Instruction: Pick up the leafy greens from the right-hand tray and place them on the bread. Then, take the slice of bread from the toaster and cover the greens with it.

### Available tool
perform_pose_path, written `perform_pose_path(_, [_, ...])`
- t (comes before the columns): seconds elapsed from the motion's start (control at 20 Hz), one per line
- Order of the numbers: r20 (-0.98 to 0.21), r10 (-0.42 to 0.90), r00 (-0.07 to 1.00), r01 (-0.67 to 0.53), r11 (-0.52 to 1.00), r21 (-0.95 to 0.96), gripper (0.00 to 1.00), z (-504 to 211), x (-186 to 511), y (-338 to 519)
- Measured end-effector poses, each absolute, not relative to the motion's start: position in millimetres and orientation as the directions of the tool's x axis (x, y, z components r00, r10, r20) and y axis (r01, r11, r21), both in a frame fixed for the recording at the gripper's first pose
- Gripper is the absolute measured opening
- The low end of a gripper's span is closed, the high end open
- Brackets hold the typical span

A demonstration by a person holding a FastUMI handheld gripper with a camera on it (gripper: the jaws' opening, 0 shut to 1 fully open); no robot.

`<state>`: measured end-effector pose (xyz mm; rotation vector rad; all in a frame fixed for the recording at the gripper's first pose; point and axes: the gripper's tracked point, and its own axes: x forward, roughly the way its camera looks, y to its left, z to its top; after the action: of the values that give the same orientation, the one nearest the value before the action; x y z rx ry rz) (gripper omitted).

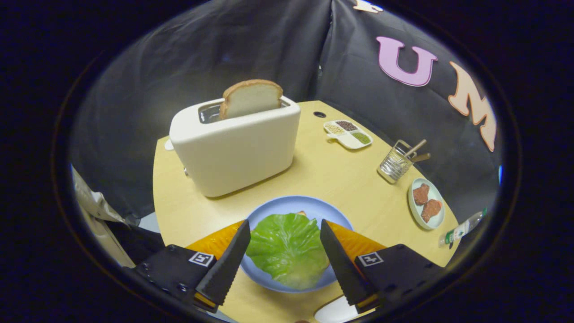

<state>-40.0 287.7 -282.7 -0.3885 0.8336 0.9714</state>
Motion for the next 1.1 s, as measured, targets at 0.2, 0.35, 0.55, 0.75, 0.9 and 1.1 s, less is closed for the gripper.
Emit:
perform_pose_path(0.2, [-0.758,0.568,0.32,-0.822,0.565,0.076,1.0,-256.9,-29.2,298.0])
perform_pose_path(0.35, [-0.764,0.556,0.326,-0.813,0.578,0.074,1.0,-237.6,-23.2,307.6])
perform_pose_path(0.55, [-0.755,0.57,0.325,-0.811,0.578,0.087,1.0,-209.6,-16.1,328.6])
perform_pose_path(0.75, [-0.751,0.582,0.311,-0.808,0.578,0.114,1.0,-186.9,-12.8,349.4])
perform_pose_path(0.9, [-0.737,0.606,0.298,-0.799,0.582,0.155,1.0,-171.5,-7.6,368.1])
perform_pose_path(1.1, [-0.721,0.631,0.285,-0.782,0.588,0.206,1.0,-158.0,2.4,390.0])
